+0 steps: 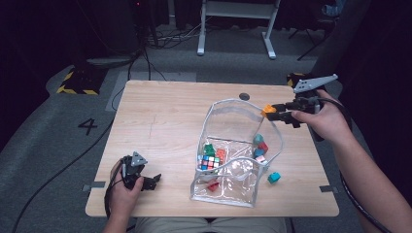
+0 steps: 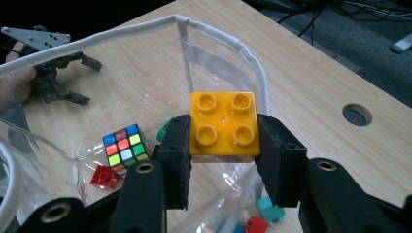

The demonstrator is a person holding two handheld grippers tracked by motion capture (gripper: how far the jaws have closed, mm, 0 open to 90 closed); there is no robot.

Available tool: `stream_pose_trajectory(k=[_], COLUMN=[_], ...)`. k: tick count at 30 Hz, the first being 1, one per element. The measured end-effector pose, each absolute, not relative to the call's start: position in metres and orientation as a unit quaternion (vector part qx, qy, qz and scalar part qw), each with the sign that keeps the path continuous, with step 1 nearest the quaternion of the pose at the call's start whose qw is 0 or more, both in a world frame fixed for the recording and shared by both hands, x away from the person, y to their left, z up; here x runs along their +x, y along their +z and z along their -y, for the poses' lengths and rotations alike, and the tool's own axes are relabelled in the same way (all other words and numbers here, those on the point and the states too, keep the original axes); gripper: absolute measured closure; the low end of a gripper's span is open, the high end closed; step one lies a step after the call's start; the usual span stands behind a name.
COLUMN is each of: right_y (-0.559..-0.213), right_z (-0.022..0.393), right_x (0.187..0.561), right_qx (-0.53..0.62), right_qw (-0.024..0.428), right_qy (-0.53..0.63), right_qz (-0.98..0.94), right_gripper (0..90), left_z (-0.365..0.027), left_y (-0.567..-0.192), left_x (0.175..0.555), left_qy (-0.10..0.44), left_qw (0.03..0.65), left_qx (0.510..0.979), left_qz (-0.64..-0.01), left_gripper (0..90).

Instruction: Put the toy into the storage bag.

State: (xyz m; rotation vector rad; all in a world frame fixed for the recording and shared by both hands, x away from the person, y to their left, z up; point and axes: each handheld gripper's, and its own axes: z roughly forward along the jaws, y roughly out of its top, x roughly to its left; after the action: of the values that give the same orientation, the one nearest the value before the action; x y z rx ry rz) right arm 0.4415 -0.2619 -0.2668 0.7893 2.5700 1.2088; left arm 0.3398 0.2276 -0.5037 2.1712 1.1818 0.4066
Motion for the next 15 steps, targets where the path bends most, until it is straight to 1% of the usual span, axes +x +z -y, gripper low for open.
stream_pose_trajectory(k=[9, 15], right_y=[-0.266, -0.275], right_z=[0.225, 0.196], right_x=[0.454, 0.463], right_qx=[0.248, 0.230], right_qw=[0.095, 0.093], right_qy=[0.400, 0.384], right_qz=[-0.877, -0.889], right_gripper=[59.4, 59.4], left_z=[-0.228, -0.228], left_y=[-0.504, -0.504], left_x=[0.340, 0.340], left_qy=[0.155, 0.155], left_qw=[0.312, 0.312], left_qx=[0.823, 0.823], left_qz=[-0.448, -0.448], left_gripper=[0.0, 0.0])
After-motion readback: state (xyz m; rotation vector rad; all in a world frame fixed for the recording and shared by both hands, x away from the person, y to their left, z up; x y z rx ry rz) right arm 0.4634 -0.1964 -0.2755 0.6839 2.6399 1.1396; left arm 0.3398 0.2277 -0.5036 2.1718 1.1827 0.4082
